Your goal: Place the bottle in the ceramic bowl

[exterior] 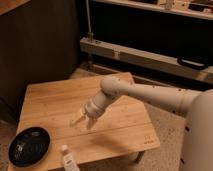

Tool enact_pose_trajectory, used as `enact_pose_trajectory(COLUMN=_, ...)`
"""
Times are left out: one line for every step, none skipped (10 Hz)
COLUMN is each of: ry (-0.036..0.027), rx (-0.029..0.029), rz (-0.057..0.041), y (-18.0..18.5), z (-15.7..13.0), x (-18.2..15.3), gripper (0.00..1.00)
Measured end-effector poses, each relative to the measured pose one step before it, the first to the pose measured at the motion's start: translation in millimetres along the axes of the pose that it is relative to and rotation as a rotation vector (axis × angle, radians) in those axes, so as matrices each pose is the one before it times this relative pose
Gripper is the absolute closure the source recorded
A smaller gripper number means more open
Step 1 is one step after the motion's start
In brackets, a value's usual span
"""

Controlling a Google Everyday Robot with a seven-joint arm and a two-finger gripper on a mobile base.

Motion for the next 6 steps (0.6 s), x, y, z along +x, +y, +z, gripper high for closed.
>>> enact_pose_trajectory(ry=0.03379, rx=0.05491, rz=-0.0406, y=12.81, z=11.26, x=5.64, gripper=0.35)
enact_pose_trajectory(ry=0.01936, rx=0.05279, rz=-0.02547, y=9.32, z=6.75, x=3.65, gripper=0.35)
enact_pose_trajectory(ry=0.00866, rx=0.04654, rz=-0.00057, y=3.54, z=2.91, x=3.57, gripper=0.35)
enact_pose_trajectory(ry=0.00714, rx=0.04726, rz=0.00727, y=1.73, z=3.16, x=4.73, gripper=0.35)
enact_pose_trajectory(ry=-0.00427, rx=0.02469, rz=0.01868, y=-0.88, z=4.37, x=3.06, gripper=0.35)
enact_pose_trajectory(ry=-0.00492, rx=0.0087, rz=0.0182, y=-5.33, z=3.16, x=2.43, gripper=0.35)
